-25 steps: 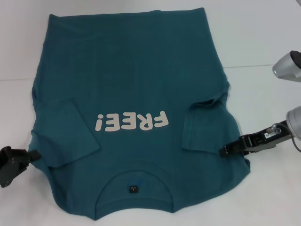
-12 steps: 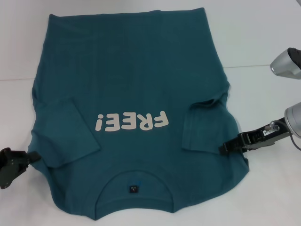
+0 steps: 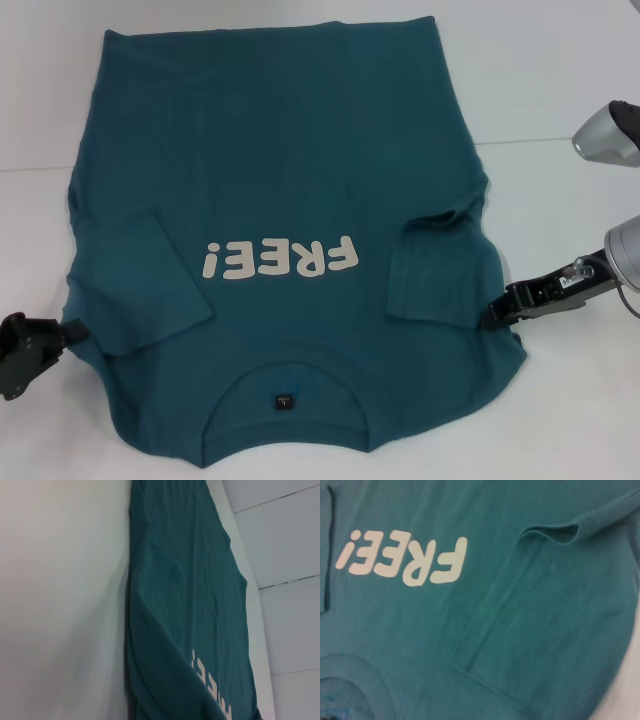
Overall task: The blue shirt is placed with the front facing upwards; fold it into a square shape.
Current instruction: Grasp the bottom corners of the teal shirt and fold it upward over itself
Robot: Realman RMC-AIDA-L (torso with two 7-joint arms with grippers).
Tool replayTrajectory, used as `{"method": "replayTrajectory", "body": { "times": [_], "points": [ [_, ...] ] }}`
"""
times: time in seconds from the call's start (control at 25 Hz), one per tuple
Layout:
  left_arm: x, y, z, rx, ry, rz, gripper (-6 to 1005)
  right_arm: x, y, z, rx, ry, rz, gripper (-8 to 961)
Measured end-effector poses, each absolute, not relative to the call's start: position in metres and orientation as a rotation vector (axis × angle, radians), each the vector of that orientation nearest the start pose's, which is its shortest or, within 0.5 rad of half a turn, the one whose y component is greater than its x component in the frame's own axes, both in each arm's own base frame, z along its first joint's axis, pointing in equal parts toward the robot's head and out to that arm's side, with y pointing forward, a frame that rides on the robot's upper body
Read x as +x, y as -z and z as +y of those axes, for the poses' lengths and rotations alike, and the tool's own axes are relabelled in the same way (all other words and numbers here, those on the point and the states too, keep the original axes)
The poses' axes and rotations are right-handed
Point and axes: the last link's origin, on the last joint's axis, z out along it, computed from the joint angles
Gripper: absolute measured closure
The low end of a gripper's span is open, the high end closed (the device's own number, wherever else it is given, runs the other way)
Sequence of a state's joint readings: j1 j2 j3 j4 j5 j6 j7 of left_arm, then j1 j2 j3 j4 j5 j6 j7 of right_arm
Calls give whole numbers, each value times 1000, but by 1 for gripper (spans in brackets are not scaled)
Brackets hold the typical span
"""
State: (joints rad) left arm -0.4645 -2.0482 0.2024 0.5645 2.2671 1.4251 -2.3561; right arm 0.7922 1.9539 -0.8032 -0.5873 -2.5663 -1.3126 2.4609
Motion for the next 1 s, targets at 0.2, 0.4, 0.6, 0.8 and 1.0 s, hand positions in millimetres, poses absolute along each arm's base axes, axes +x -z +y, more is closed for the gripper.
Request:
{"method": "replayTrajectory", "body": {
  "times": [0.2,0.4,0.6,0.8,1.0],
  "points": [
    [-354,-32,308,1999,-1131,2538,908,278,-17,398,-2273,129,1629,651],
    [-353,-32,309,2001,-1130,2532,906,277,-19,399,-2274,122,1630,859],
    [-352,-33,309,2001,-1138,2521,904,275,-29,397,-2286,113,1629,911],
    [-343,-37,303,2159,-910,2407,902,277,-56,384,-2305,83,1636,918],
    [-337,-43,298,2272,-696,2322,900,281,-65,375,-2315,110,1650,914]
  ]
}}
